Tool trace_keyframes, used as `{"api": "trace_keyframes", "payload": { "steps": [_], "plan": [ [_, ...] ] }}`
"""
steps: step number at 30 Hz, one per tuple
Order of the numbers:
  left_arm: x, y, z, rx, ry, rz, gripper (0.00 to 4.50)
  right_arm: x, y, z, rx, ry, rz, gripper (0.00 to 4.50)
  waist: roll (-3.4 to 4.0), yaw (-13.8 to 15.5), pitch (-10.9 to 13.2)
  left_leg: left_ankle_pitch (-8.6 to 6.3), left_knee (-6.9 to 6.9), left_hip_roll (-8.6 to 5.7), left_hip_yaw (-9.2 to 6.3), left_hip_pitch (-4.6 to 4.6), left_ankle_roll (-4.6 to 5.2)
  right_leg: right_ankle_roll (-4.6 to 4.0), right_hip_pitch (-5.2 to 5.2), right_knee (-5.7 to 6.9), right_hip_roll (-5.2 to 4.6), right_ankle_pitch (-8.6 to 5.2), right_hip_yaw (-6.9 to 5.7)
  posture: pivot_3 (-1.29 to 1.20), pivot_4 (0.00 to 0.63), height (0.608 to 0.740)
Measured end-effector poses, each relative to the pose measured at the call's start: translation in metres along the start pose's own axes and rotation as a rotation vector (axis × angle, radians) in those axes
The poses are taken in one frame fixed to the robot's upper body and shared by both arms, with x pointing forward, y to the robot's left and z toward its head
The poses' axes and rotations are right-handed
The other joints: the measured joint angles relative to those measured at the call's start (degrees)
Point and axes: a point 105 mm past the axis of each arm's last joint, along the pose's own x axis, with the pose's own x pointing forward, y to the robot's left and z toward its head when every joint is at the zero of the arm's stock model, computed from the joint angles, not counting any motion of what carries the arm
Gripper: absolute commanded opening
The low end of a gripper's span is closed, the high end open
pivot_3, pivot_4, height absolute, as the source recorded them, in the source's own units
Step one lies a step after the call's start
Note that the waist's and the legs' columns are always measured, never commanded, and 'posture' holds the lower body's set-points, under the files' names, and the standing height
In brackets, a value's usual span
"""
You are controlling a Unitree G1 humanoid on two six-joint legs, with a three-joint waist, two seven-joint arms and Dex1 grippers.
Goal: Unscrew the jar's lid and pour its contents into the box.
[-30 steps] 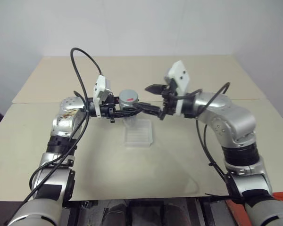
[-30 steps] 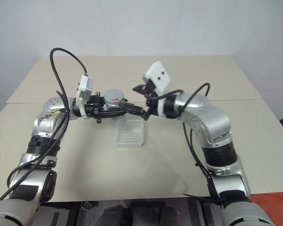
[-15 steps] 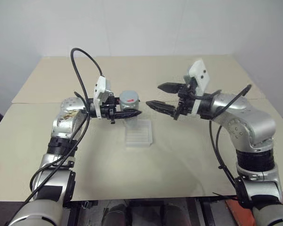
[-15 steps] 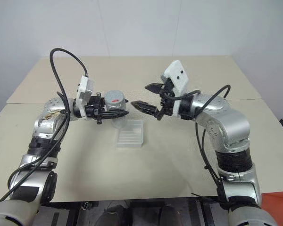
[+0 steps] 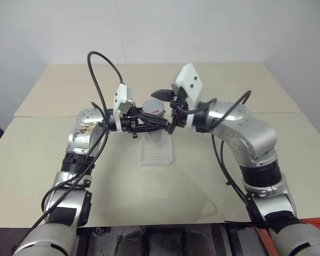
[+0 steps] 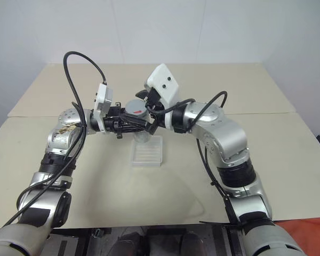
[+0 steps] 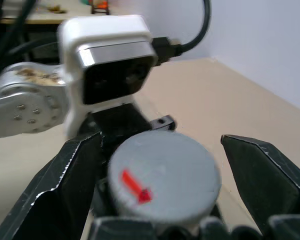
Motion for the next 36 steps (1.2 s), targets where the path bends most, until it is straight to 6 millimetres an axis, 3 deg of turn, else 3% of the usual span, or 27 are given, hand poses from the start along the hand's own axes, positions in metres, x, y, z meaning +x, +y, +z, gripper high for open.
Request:
{"api": "trace_keyframes", "payload": {
  "steps": [13, 24, 29, 36],
  "plan": [
    [-0.002, 0.002, 0.0, 0.004, 0.006, 0.015, 2.09, 0.003, -0.005, -0.002, 0.01, 0.0, 0.001, 4.44, 0.0, -0.02, 0.0, 0.0, 0.0, 0.01, -0.01, 0.0, 0.0, 0.0, -0.01, 0.0, 0.0, 0.0, -0.02, 0.0, 0.15, 0.74],
    [-0.005, 0.003, -0.001, -0.012, 0.019, 0.031, 2.09, -0.028, -0.012, -0.015, 0.029, 0.018, 0.016, 4.44, 0.0, 0.01, 0.0, 0.0, -0.01, 0.03, 0.01, 0.0, 0.0, 0.0, 0.0, -0.01, 0.0, 0.0, 0.01, 0.0, 0.15, 0.74],
    [-0.011, -0.003, -0.001, 0.0, 0.026, 0.011, 2.09, -0.061, -0.041, -0.019, 0.044, 0.022, -0.116, 4.44, 0.0, 0.35, 0.0, -0.01, 0.0, 0.03, -0.01, -0.03, 0.01, 0.0, 0.0, -0.03, -0.03, 0.0, 0.0, 0.0, 0.15, 0.74],
    [-0.011, -0.003, -0.001, 0.001, 0.025, 0.008, 2.09, -0.069, -0.025, -0.021, 0.029, 0.015, -0.023, 4.44, 0.0, 0.15, 0.0, -0.01, -0.01, 0.03, 0.01, -0.01, 0.02, 0.0, 0.0, -0.04, 0.0, 0.0, 0.04, 0.0, 0.15, 0.74]
  ]
}}
